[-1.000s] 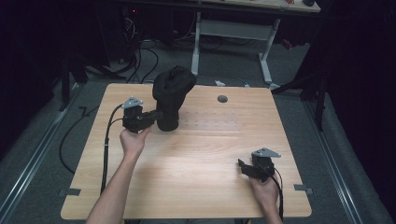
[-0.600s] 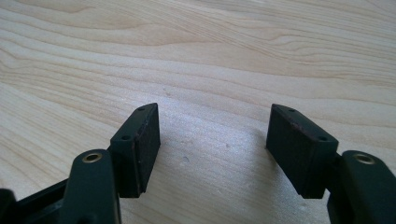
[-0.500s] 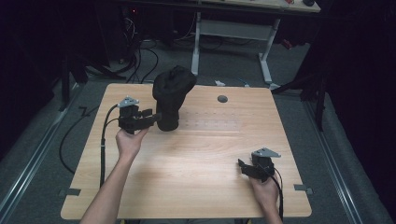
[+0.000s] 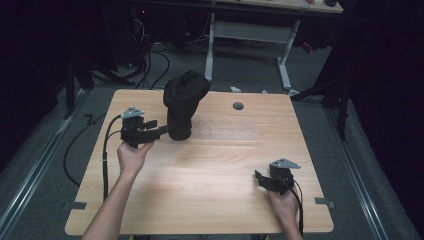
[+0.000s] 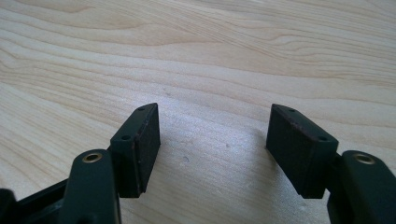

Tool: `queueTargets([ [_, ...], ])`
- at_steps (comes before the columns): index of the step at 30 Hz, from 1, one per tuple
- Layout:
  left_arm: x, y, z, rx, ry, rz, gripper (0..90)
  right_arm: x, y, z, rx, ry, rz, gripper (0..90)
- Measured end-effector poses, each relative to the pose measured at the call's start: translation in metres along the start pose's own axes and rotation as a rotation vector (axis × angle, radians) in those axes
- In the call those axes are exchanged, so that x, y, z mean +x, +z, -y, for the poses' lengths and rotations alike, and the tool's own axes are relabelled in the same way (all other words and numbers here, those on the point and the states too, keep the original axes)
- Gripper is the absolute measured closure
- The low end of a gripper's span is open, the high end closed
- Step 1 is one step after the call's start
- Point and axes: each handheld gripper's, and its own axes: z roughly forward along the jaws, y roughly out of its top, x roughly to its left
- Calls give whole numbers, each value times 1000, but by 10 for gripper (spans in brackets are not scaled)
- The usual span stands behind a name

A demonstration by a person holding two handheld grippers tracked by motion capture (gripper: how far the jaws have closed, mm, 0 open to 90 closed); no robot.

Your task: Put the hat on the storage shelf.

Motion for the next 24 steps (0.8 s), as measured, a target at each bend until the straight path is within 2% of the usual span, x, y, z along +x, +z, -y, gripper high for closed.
queueTargets([
  [6, -2, -12, 3, -1, -9, 20, 440, 0, 0, 0, 0, 0, 0, 350],
  [24, -5, -35, 17, -9, -5, 17, 439, 0, 0, 0, 0, 0, 0, 350],
])
